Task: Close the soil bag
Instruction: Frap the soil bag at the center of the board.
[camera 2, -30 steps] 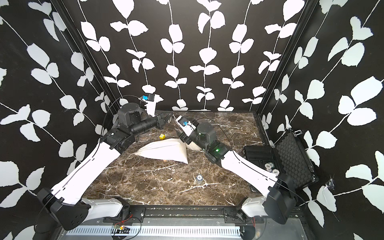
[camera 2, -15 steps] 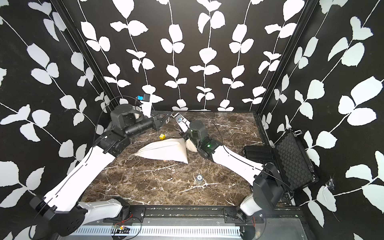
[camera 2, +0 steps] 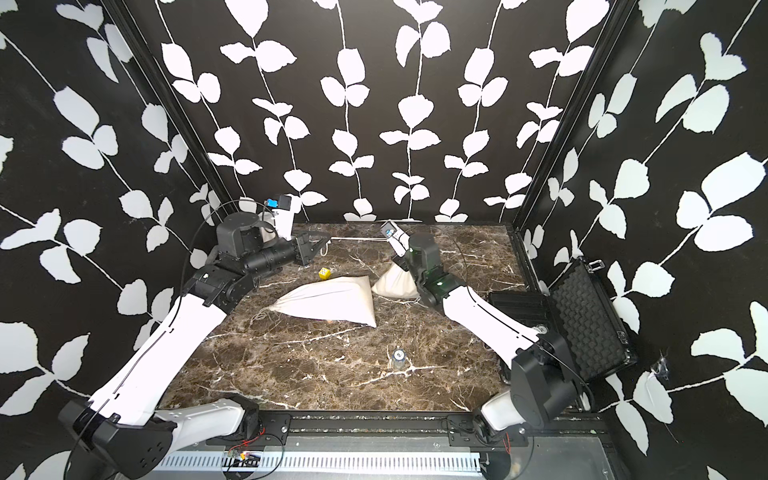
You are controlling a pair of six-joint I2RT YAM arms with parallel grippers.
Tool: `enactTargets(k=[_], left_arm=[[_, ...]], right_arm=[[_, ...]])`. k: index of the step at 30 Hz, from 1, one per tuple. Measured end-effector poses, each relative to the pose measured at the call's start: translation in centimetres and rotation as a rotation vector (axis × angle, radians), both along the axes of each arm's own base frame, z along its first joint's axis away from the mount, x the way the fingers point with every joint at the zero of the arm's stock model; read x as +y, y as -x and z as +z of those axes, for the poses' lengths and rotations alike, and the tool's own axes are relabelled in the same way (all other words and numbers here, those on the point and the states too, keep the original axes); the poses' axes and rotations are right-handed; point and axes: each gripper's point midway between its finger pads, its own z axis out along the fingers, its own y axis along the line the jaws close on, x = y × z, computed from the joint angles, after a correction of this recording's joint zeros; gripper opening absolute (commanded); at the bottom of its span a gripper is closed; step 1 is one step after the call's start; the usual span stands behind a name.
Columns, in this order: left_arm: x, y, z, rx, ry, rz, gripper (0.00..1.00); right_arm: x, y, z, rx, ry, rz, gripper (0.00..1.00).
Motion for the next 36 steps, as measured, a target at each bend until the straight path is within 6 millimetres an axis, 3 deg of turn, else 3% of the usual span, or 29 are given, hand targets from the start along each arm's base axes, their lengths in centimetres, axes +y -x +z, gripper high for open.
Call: enactTargets(k=[5,8,13,15,18,22,25,29,33,36], left_arm=[[0.7,-0.4,1.4,-0.037,0.029,0.019,0.0],[0.8,-0.2,1.1,-0.033,0.035,0.017,0.0],[1.2,-0.6,-4.1,0.075,-0.001,0.037,0.0],[1.6,-0.8,-6.5,0.12,-0.02,0.056,0.0],[2.5,-0.5,-9.5,0.165,-0.03,0.081,0.0],[4.5,0.3,-12.2,0.185,-0.043,0.153,0.0],[6.3,0.7,-11.9,0.153,-0.059,0.226,0.0],[8.0,1.5,-9.3,0.063,-0.061,0.285,0.0],[8.3,1.5,-7.9,0.027,-0.062,0.299,0.0],[8.4,1.7,-7.8,0.026,-0.062,0.3,0.0]], right_arm=[[-2.9,-0.4,1.4,-0.014,0.013,-0.039,0.18],[-2.6,-0.7,-0.2,0.007,-0.01,-0.006,0.15],[-1.1,-0.1,-7.5,0.161,-0.037,0.081,0.13],[-0.7,0.6,-9.2,0.214,-0.076,0.119,0.15],[-0.4,1.5,-10.2,0.263,-0.151,0.165,0.25],[-0.3,2.2,-10.8,0.339,-0.222,0.206,0.51],[1.3,3.4,-11.1,0.384,-0.215,0.27,0.66],[5.1,6.3,-10.6,0.384,-0.173,0.393,0.81],[8.9,9.2,-9.2,0.348,-0.144,0.517,0.86],[11.1,10.0,-7.9,0.32,-0.135,0.581,0.86]])
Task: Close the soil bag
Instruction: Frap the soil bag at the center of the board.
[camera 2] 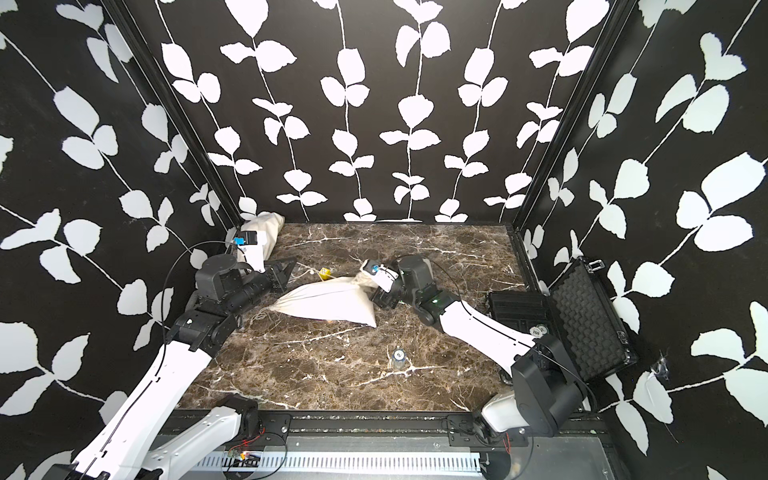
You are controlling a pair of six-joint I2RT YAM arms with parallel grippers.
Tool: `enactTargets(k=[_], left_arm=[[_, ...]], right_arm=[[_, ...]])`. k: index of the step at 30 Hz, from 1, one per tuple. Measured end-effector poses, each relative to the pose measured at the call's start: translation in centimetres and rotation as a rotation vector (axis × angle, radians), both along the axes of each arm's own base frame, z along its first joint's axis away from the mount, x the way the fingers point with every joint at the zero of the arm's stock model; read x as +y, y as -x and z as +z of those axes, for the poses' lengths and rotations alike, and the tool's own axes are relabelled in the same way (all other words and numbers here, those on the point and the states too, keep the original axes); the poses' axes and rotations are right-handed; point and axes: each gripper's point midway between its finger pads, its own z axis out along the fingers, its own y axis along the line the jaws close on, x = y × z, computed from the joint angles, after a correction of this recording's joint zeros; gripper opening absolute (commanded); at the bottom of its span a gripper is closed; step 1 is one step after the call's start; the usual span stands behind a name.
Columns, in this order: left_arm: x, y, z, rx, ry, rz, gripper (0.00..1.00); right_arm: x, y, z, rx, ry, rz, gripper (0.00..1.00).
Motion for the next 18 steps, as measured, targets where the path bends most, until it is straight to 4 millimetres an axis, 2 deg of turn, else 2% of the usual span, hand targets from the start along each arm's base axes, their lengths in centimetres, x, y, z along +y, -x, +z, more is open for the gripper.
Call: enactTargets(k=[5,11,13,18], left_arm=[[0.0,0.6,1.0,-0.022,0.011,-0.011,0.0],[-0.2,1.2,2.4,-0.05,0.029,-0.031,0.0],[-0.3,1.2,2.6,-0.052,0.031,-0.035,0.0],[-0.3,1.5,3.1,-0.052,0.032,-0.041,0.0]], right_arm=[[3.4,-0.9,1.4,-0.043,-0.024,0.05,0.85],[6.2,-1.0,0.0,-0.026,-0.006,0.115,0.78],[6.7,-1.1,-0.2,-0.024,0.004,0.13,0.71],[7.0,-2.7,0.1,-0.064,0.035,0.092,0.41]])
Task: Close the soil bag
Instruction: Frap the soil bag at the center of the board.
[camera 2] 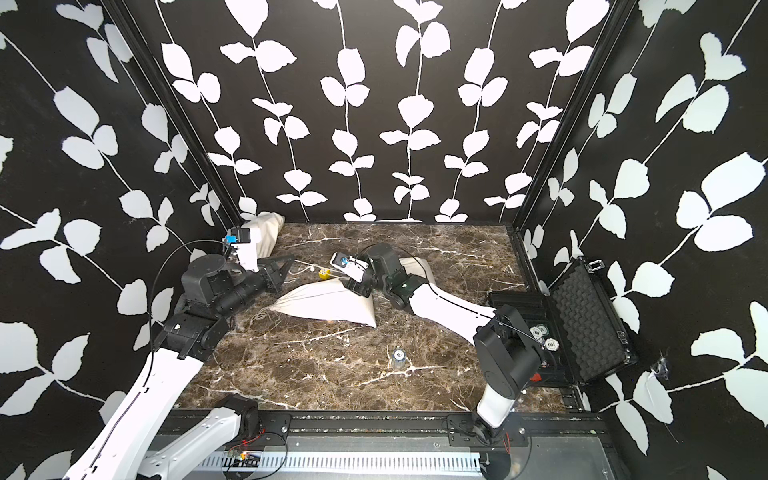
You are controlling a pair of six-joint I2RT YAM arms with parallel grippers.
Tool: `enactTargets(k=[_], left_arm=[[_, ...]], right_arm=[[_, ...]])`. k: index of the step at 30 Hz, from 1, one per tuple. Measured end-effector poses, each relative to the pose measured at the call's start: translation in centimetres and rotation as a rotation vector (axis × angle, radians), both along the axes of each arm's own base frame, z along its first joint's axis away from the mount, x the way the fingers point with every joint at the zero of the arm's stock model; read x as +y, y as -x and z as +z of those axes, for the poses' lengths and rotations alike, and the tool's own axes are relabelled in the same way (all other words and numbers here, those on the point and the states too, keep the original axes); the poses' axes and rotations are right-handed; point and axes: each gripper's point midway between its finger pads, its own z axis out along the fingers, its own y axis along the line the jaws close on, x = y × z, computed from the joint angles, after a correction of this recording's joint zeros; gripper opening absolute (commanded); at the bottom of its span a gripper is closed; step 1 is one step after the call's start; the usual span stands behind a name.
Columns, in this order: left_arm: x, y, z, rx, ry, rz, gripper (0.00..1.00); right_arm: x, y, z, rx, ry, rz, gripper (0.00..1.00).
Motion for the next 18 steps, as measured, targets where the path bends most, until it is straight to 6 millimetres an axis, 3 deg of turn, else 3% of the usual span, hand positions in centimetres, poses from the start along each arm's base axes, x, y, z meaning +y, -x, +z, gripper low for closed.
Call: enactTargets(k=[4,6,12,18], left_arm=[[0.4,0.5,0.2,0.001,-0.007,0.014,0.0],[0.7,0.9,0.3,-0.002,-0.012,0.022,0.0],[1.3,1.4,-2.5,0.097,-0.08,0.046,0.0],[1.4,1.5,-3.1,0.114,-0.097,0.045,0.0]], right_arm=[[-0.9,-1.7,-0.6,-0.032,0.046,-0.069,0.21],[-1.7,-2.6,-1.4,-0.033,0.073,-0.099,0.18],[-4.4,-3.9,-1.9,-0.048,0.05,-0.143,0.18],[-7.1,-3.3,-1.6,-0.053,0.024,-0.147,0.18]])
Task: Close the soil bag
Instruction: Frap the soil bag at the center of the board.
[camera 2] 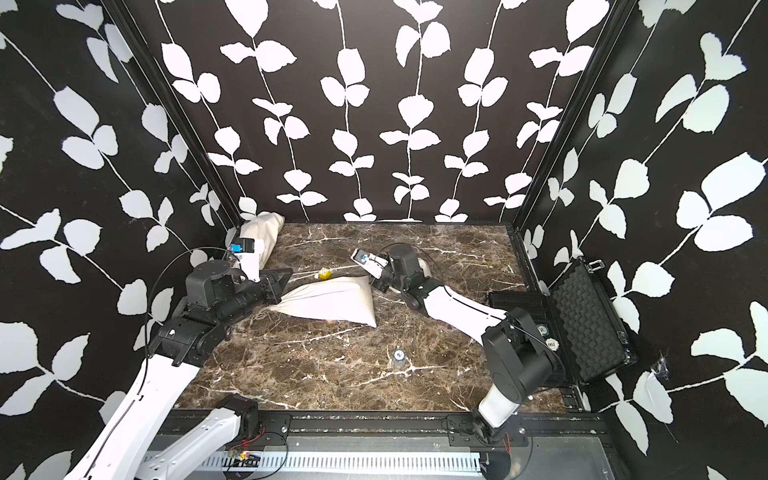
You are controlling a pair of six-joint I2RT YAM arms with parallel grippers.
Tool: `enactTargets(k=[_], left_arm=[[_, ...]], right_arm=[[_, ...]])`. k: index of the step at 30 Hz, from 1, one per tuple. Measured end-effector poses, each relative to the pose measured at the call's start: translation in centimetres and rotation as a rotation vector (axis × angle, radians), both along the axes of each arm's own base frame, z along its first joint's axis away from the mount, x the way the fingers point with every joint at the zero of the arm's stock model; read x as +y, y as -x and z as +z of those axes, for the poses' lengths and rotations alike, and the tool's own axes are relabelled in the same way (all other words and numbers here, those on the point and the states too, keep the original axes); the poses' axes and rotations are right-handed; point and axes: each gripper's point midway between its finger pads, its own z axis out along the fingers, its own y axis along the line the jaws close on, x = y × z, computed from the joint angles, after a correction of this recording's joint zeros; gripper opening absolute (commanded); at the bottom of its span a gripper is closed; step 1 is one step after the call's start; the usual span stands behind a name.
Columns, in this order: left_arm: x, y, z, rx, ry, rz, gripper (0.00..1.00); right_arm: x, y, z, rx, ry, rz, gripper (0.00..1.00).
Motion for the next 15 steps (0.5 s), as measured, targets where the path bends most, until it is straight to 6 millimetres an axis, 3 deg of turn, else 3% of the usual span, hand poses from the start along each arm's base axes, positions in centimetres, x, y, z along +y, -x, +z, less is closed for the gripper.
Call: enactTargets(k=[4,7,12,15], left_arm=[[-0.2,-0.1,0.0,-0.003,-0.004,-0.009,0.0],[-0.3,-0.3,0.4,-0.012,-0.01,-0.019,0.0],[-0.6,-0.2,2.6,-0.07,-0.001,-0.039,0.0],[-0.6,-0.2,2.8,-0.081,-0.003,-0.039,0.0]], right_arm=[[-0.5,0.4,0.7,-0.009,-0.003,0.015,0.09],[-1.4,1.1,2.1,-0.011,-0.007,0.021,0.09],[-2.7,1.6,6.1,-0.071,-0.042,0.007,0.1],[-2.7,1.2,6.3,-0.082,-0.05,0.0,0.1]])
